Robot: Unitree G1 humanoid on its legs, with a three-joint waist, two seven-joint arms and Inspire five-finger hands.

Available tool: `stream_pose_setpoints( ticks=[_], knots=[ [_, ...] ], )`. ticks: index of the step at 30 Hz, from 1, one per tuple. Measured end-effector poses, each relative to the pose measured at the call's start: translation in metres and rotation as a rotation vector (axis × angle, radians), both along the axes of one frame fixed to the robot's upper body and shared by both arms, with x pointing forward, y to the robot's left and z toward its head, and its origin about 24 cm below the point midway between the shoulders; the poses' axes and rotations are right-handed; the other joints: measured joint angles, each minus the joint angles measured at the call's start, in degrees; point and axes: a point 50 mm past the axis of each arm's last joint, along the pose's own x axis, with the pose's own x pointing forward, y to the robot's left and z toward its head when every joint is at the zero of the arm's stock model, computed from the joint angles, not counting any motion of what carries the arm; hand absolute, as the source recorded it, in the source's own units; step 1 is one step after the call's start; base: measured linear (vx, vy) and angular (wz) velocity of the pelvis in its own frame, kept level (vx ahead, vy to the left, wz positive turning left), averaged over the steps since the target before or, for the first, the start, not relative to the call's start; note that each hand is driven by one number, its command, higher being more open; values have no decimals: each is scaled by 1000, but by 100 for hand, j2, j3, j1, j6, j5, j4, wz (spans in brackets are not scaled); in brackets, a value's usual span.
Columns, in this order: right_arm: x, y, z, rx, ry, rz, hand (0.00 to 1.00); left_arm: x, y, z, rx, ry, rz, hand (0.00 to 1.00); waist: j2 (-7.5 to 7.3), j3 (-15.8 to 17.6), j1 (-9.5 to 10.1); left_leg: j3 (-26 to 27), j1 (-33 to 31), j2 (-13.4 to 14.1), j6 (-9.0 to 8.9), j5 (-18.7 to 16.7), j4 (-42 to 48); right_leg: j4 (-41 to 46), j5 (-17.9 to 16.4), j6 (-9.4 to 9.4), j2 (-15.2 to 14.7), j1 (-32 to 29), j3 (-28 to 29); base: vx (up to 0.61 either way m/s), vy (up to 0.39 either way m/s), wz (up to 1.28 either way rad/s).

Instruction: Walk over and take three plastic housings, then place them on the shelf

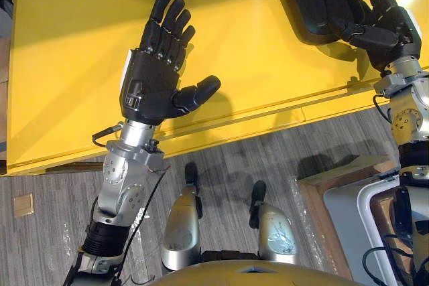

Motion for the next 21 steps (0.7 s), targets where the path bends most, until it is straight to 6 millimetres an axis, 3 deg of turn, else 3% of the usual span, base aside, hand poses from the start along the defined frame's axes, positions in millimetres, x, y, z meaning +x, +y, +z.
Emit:
stream_pose_setpoints(
  ticks=[4, 9, 11, 16, 21],
  knots=[
    [-12, -8, 2, 23, -57, -76, 100, -3, 6, -2, -7, 6, 24, 100, 2, -1, -7, 5, 117, -23, -4, 18, -87, -10, -1, 2, -17, 53, 17, 7, 2, -3],
    [-53, -7, 22, 63, -345, -226, 100, -20, 5, -8, -59, 15, 33, 100, 10, -46, -76, 75, 471, -44, -12, 48, -338, -187, -13, 33, -13, 334, 31, 37, 1, -5],
    [-67, 2, 13, 28, -382, -284, 100, -25, 5, -11, -78, 26, 40, 100, -16, -288, -125, 148, 506, -48, -16, 46, -426, -269, -14, 48, -8, 348, 40, 81, -3, -6],
    [-102, 34, -67, 63, -209, -365, 100, -36, -6, -18, -86, 43, 37, 100, -202, -979, -282, 437, 868, -72, -51, -97, -578, -558, -4, 93, -10, 577, 273, 107, -1, -24],
    [-119, 51, -114, 112, -28, -354, 100, -38, -25, -19, -59, 41, -23, 100, -266, -1223, -504, 1062, 1230, -49, -76, -385, -505, -672, 67, 188, 0, 585, 929, 42, 29, -67]
  ],
)
